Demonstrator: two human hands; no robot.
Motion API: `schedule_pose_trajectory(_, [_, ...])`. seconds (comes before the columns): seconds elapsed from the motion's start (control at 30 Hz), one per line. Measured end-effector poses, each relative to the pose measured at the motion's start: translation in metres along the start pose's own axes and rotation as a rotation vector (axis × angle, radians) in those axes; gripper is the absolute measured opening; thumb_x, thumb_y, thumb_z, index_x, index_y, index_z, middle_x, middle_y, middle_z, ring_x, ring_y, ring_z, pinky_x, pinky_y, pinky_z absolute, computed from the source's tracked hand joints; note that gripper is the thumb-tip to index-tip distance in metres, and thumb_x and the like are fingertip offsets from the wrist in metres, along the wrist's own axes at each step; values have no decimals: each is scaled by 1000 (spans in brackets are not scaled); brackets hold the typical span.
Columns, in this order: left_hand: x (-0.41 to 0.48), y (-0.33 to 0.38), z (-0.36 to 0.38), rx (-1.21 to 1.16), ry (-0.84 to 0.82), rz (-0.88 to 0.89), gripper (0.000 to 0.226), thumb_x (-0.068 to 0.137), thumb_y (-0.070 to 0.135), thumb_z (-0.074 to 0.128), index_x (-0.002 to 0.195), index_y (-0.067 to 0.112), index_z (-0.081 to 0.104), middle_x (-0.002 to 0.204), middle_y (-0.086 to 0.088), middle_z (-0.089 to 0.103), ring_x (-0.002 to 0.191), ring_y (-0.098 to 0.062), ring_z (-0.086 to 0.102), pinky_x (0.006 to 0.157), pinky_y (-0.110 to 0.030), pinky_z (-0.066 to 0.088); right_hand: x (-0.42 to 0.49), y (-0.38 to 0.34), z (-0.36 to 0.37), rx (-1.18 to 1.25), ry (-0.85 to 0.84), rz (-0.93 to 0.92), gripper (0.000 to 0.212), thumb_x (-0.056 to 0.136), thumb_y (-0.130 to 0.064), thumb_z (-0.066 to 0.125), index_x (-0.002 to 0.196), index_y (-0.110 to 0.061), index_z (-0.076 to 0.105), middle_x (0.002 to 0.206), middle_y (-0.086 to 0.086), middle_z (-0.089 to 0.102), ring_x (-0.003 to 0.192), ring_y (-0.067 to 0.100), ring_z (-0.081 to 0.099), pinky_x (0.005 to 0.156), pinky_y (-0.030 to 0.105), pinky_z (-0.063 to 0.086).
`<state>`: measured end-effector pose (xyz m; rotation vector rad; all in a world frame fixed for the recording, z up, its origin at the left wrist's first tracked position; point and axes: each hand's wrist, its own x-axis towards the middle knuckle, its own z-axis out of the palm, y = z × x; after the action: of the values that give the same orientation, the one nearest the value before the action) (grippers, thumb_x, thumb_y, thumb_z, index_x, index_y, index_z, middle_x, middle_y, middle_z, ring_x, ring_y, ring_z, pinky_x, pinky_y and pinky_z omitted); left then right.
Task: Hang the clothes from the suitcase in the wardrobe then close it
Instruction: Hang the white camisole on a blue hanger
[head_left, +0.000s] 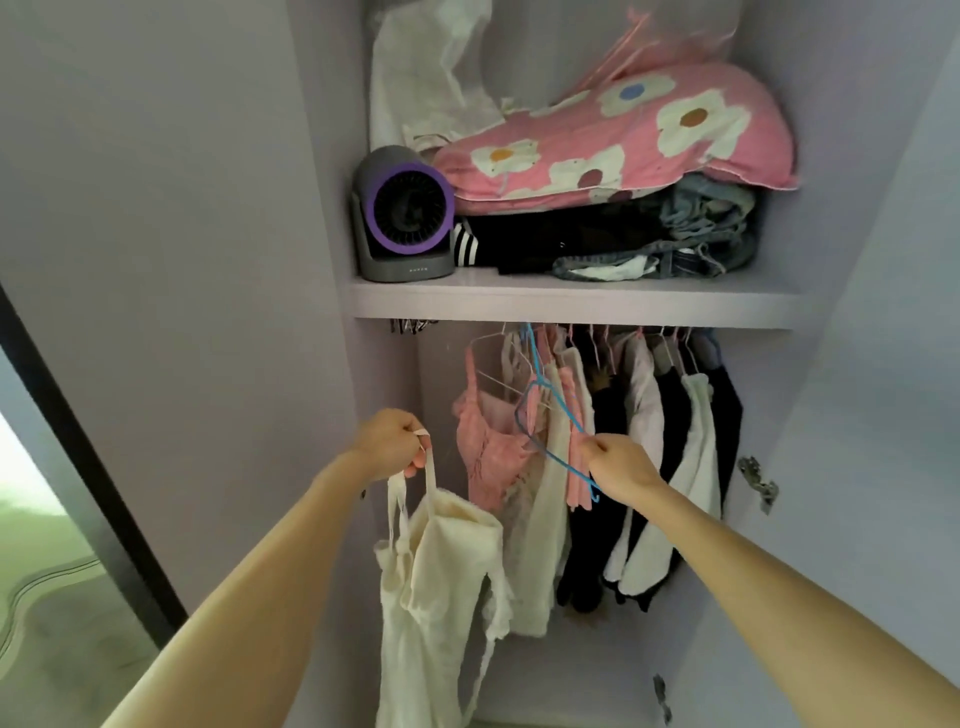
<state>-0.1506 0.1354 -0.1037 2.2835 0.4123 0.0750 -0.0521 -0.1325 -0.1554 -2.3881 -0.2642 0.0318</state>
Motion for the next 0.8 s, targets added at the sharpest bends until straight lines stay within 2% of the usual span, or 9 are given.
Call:
schedule_pose_trajectory(0.1, [-2, 7, -1, -16, 18, 16, 35, 81, -9, 33, 78, 10, 62, 56, 5, 65, 51, -12, 57, 53, -21, 41, 3, 7, 11, -58, -1, -19, 44, 105, -35, 32, 71, -15, 50, 78, 10, 63, 80, 31, 61, 74, 39, 47])
schedule_pose_trajectory(0.27, [-11, 9, -10, -36, 3, 24, 37, 84, -9, 33, 88, 8, 66, 64, 4, 68, 49, -8, 54, 48, -16, 42, 12, 10, 20, -222, 57, -74, 37, 105, -36, 33, 87, -13, 56, 73, 6, 61, 65, 26, 53, 58, 36, 40])
schedule_pose_trajectory(0.33, [-11, 5, -13, -99, 6, 15, 39, 84, -10, 33, 92, 7, 67, 65, 4, 68, 49, -10, 53, 52, -19, 44, 14, 3, 20, -294, 82, -126, 34, 104, -36, 34, 89, -14, 55, 72, 6, 60, 67, 31, 57, 57, 36, 42])
schedule_pose_trajectory(0.43, [-10, 3, -11, -194, 22, -8, 38, 86, -12, 33, 100, 2, 66, 64, 3, 68, 49, -11, 52, 51, -20, 46, 16, -2, 21, -407, 122, -204, 36, 105, -36, 32, 103, -12, 59, 84, 12, 68, 79, 36, 65, 56, 35, 42])
schedule_pose_trajectory(0.53, [-11, 6, -10, -243, 23, -34, 38, 86, -13, 35, 105, 2, 64, 73, 1, 70, 47, -8, 55, 48, -16, 44, 17, -1, 23, -461, 132, -246, 37, 105, -37, 32, 105, -12, 59, 82, 12, 69, 77, 35, 66, 53, 33, 38])
schedule_pose_trajectory(0.6, [-12, 8, -10, -322, 21, -82, 38, 86, -15, 36, 108, 3, 61, 82, -3, 71, 44, -6, 56, 47, -15, 42, 15, -2, 23, -315, 120, -232, 34, 104, -36, 35, 89, -15, 58, 68, 8, 64, 66, 32, 64, 55, 37, 47])
schedule_pose_trajectory(0.67, [-14, 12, -9, -423, 25, -144, 39, 84, -16, 37, 109, 3, 60, 88, -5, 74, 47, -9, 57, 53, -21, 43, 11, -5, 19, -53, 126, -209, 38, 103, -34, 41, 70, -21, 51, 58, 4, 57, 55, 25, 58, 58, 38, 51])
schedule_pose_trajectory(0.73, [-14, 16, -6, -523, 23, -194, 37, 81, -14, 43, 110, 4, 59, 95, -6, 76, 55, -14, 59, 61, -26, 44, 4, -10, 11, 119, 153, -203, 44, 103, -33, 45, 61, -21, 48, 54, 2, 54, 48, 20, 50, 53, 32, 45])
schedule_pose_trajectory(0.8, [-14, 20, -1, -600, 11, -203, 26, 82, -1, 51, 106, 6, 59, 95, -4, 78, 58, -16, 57, 65, -27, 45, -5, -14, 0, 198, 186, -218, 49, 102, -31, 47, 56, -15, 43, 49, 0, 46, 47, 17, 42, 48, 24, 35])
